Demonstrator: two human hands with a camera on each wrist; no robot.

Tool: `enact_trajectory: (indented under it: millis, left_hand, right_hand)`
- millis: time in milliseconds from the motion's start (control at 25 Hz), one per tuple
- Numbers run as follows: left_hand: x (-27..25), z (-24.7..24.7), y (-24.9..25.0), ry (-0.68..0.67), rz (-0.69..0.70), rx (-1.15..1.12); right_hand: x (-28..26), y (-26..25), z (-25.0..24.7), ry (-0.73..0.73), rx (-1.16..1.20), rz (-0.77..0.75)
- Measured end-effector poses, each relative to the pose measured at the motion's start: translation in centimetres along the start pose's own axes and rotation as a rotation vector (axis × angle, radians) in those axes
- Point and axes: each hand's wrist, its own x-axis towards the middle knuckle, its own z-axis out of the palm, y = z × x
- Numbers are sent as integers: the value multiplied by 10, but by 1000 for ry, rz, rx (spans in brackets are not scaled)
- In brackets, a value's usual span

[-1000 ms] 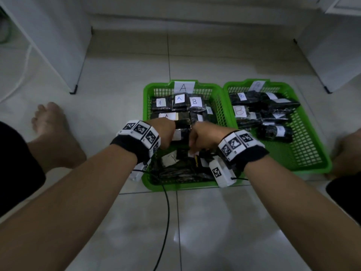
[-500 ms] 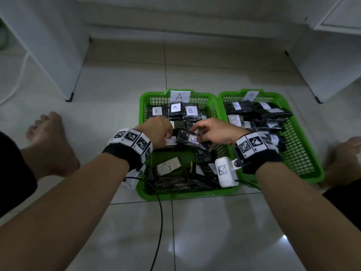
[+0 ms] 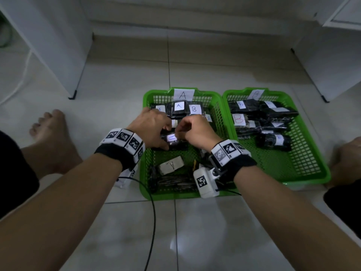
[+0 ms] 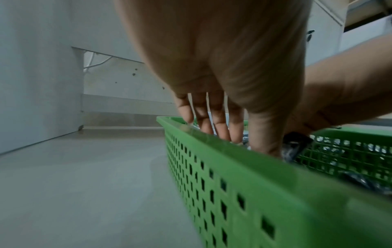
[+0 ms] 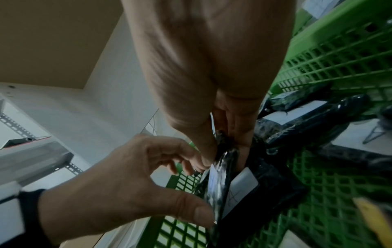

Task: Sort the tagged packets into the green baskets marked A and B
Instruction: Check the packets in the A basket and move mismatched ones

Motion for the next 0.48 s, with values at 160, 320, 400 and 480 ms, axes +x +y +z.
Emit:
enact_trajectory:
  millis: [160, 320, 400, 480]
  left_hand:
    - [5, 4, 9, -28, 6, 101]
    - [3, 10, 13, -46, -18, 149]
    - [2, 12, 14, -54, -37, 100]
    - [2, 13, 15, -55, -54, 72]
  right_hand:
    - [3, -10, -2, -77, -149, -7]
    - [-1, -15, -22, -91, -378, 16]
    - [-6, -20, -22, -281, -436, 89]
    - [-13, -24, -13, -527, -536, 96]
